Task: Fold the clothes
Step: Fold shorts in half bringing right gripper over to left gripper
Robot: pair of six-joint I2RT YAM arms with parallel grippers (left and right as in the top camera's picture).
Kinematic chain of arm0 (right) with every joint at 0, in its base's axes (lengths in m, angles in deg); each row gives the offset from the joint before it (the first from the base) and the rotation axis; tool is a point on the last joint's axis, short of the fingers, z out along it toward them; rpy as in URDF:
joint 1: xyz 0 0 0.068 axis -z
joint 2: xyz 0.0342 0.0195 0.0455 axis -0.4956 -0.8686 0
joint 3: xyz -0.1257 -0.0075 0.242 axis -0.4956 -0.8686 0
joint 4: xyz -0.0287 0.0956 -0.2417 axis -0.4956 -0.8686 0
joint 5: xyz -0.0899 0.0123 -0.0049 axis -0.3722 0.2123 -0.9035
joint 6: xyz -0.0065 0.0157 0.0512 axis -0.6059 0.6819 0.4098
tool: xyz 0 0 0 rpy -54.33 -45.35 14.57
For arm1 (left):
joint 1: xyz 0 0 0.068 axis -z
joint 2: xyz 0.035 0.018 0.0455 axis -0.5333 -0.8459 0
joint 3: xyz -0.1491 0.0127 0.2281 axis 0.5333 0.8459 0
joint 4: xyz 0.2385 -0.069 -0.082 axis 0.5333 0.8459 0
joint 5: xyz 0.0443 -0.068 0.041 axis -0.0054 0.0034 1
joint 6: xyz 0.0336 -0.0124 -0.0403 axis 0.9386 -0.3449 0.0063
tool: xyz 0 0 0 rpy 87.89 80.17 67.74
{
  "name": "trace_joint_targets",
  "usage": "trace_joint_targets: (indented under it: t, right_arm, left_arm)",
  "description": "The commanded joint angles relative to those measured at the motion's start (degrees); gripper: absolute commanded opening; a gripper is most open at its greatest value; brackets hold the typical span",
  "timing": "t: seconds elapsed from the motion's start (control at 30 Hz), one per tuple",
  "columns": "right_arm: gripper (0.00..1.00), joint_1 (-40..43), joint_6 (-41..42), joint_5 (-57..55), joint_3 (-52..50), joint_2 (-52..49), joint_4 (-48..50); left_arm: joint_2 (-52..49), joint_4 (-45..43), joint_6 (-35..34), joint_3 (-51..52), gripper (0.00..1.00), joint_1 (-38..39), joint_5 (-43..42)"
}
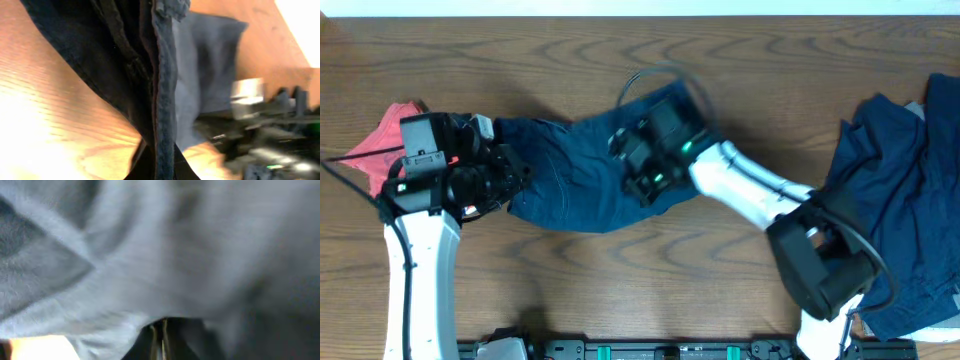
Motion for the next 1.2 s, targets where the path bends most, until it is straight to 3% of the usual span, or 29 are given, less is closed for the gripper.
trace_joint_targets:
  t: [0.0, 0.17, 0.5, 0.67, 0.83, 1.17]
  right_arm:
    - [0.12, -4.4, 3.5, 0.9, -2.7, -0.3, 4.3]
    - [0.12, -9.7, 8.5, -9.4, -4.3, -0.3, 9.8]
    - [0.15, -11.2, 9.6, -14.5, -4.2, -0.1, 14.3]
    - [0.16, -6.0, 9.6, -16.2, -3.9, 5.5, 11.9]
    - [0.21, 4.9, 9.6, -16.1, -3.9, 11.7, 7.6]
    - [0.18, 16.1, 9.6, -13.1, -4.4, 5.7, -6.6]
  left_arm:
    - [2.3, -0.5, -3.5, -3.2, 0.06, -0.2, -6.3]
    - [4.8, -0.5, -6.5, -5.6, 0.06, -0.2, -14.1]
    - [6.4, -0.2, -6.5, -5.7, 0.06, -0.2, -11.1]
    - [5.3, 2.3, -6.4, -5.7, 0.06, -0.2, -3.9]
    - [2.7, 2.4, -6.5, -5.7, 0.06, 1.2, -3.6]
    - [-3.0, -2.6, -8.3, -5.7, 0.06, 7.4, -3.6]
